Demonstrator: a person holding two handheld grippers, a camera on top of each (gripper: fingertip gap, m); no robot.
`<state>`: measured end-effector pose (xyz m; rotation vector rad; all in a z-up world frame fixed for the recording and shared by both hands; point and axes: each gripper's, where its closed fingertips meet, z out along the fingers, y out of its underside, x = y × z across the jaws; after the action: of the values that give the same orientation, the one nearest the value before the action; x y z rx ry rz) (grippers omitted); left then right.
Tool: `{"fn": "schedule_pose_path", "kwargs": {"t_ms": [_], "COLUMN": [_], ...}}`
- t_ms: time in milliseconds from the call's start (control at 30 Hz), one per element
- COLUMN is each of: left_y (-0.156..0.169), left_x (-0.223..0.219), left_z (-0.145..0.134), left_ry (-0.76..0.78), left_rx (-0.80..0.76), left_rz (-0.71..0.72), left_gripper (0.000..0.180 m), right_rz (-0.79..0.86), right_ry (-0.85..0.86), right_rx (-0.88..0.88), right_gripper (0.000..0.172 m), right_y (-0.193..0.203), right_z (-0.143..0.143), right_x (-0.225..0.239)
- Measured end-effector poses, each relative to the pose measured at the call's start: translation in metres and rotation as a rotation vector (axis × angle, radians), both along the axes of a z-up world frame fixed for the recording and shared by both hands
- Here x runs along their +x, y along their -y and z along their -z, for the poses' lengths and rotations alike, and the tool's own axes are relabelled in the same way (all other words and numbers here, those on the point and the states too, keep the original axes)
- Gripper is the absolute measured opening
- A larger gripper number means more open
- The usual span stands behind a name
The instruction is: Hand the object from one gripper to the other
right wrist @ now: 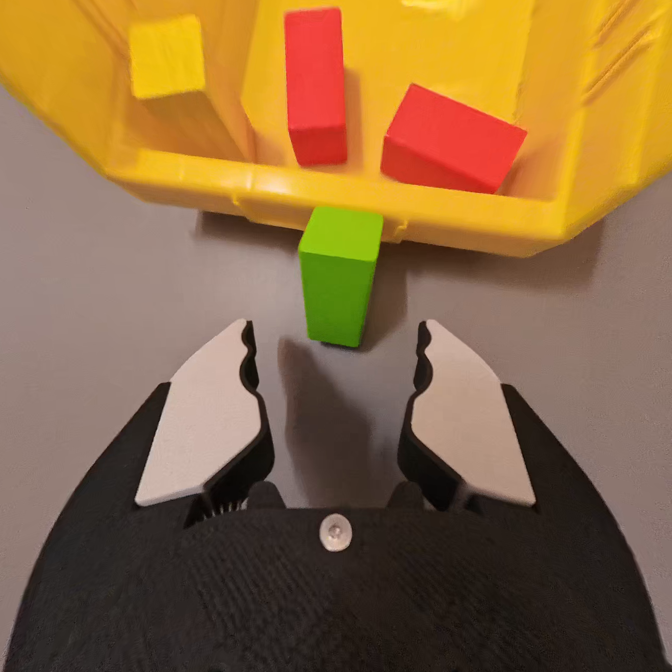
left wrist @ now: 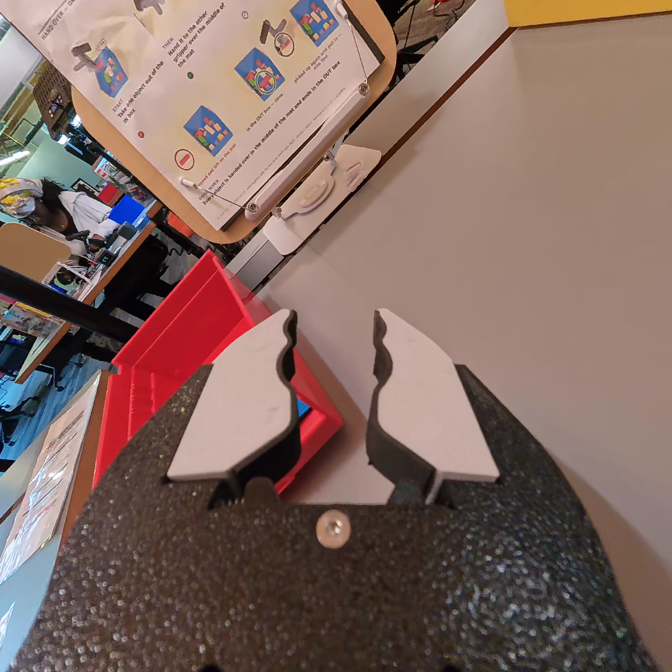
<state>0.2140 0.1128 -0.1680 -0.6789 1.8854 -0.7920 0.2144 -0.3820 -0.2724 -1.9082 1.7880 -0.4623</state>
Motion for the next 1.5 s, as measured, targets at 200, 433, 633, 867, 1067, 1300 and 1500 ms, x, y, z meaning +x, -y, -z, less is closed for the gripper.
{"fn": "schedule_pose_path", "kwargs": {"t_ms": [200,433,633,867,1067,1300,1500], "left_y": [-0.002,-0.004,-0.023,-0.044,-0.059,-0.066,-0.072], "left_x": [-0.002,-0.006,-0.008,-0.011,-0.011,-0.010,-0.009], "left_z": [0.001,-0.004,-0.013,-0.021,-0.022,-0.018,-0.014], "left_ry": [-0.004,0.000,0.003,0.010,-0.002,-0.016,-0.028], "left_rx": [0.046,0.062,0.032,0.027,-0.005,-0.014,0.013], "left_rz": [-0.004,0.005,-0.022,-0.064,-0.086,-0.086,-0.090], "left_gripper": [0.041,0.041,0.041,0.040,0.040,0.040,0.040], "right_rz": [-0.033,-0.028,-0.040,-0.119,-0.183,-0.164,-0.162], "right_ry": [0.071,0.222,0.230,0.001,-0.160,-0.259,-0.275], "right_rx": [-0.006,0.003,-0.155,-0.186,-0.286,-0.352,-0.347], "right_gripper": [0.050,0.035,0.035,0.035,0.035,0.035,0.035], "right_y": [-0.006,-0.010,0.006,-0.001,-0.001,0.016,0.018], "right_z": [0.004,-0.055,-0.079,-0.038,-0.019,-0.011,0.009], "right_x": [0.019,0.025,0.070,0.128,0.158,0.177,0.176]}}
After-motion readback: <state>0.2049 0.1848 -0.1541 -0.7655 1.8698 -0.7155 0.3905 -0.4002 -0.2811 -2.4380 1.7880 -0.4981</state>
